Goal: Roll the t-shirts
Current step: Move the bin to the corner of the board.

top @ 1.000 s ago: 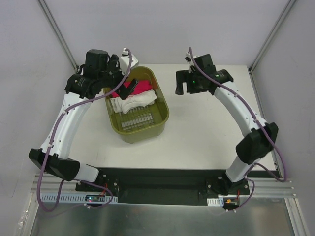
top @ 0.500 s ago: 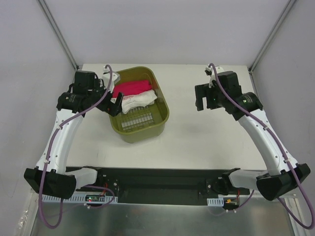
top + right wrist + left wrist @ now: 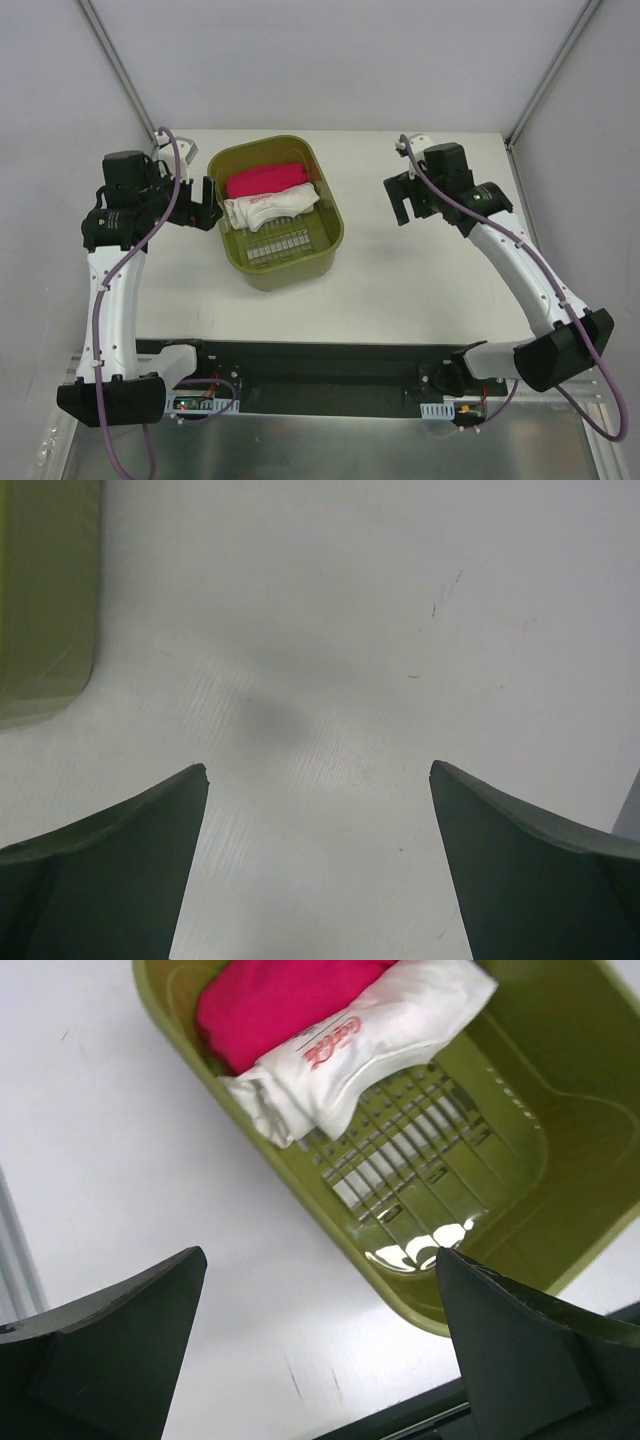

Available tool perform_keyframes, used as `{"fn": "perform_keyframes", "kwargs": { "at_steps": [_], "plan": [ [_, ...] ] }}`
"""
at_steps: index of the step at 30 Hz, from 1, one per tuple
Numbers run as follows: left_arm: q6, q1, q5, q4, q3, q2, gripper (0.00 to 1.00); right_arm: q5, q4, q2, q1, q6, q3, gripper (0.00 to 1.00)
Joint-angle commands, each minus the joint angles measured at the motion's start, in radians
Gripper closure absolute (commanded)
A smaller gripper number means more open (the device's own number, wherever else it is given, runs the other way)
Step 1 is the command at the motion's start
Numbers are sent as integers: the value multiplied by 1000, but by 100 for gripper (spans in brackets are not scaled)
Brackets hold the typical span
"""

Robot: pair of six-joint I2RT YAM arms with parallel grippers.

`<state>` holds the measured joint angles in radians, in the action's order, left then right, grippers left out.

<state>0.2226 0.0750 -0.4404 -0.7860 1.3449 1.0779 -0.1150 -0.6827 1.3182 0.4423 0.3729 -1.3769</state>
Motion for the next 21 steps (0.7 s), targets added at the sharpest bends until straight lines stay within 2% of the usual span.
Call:
{"fn": "perform_keyframes", "kwargs": {
  "at_steps": [1,4,7,9,11,12,13,15,17,21],
  "plan": [
    [-13,11,199,-13,-52,-21,1,92,37,82,1,167,-5,4],
    [12,11,339,-13,-84,-22,1,193,-11,133,6,226,-37,4],
    [-5,11,333,8,-119,-29,1,155,15,190,18,280,-63,4],
    [-37,12,341,10,-124,-9,1,121,58,220,13,204,-83,4],
    [-52,32,319,8,-131,10,1,164,39,245,-16,108,-154,4],
    [-52,40,312,10,-132,11,1,234,13,262,-27,94,-172,4],
    [-71,43,299,8,-122,14,1,238,14,263,-28,83,-180,4],
    [-92,43,182,10,-106,19,1,212,21,276,-28,40,-175,4],
    [-109,43,49,10,-79,46,1,210,15,291,-30,32,-182,4],
    [-150,43,14,13,-72,109,1,216,11,312,-24,78,-188,4]
  ]
}}
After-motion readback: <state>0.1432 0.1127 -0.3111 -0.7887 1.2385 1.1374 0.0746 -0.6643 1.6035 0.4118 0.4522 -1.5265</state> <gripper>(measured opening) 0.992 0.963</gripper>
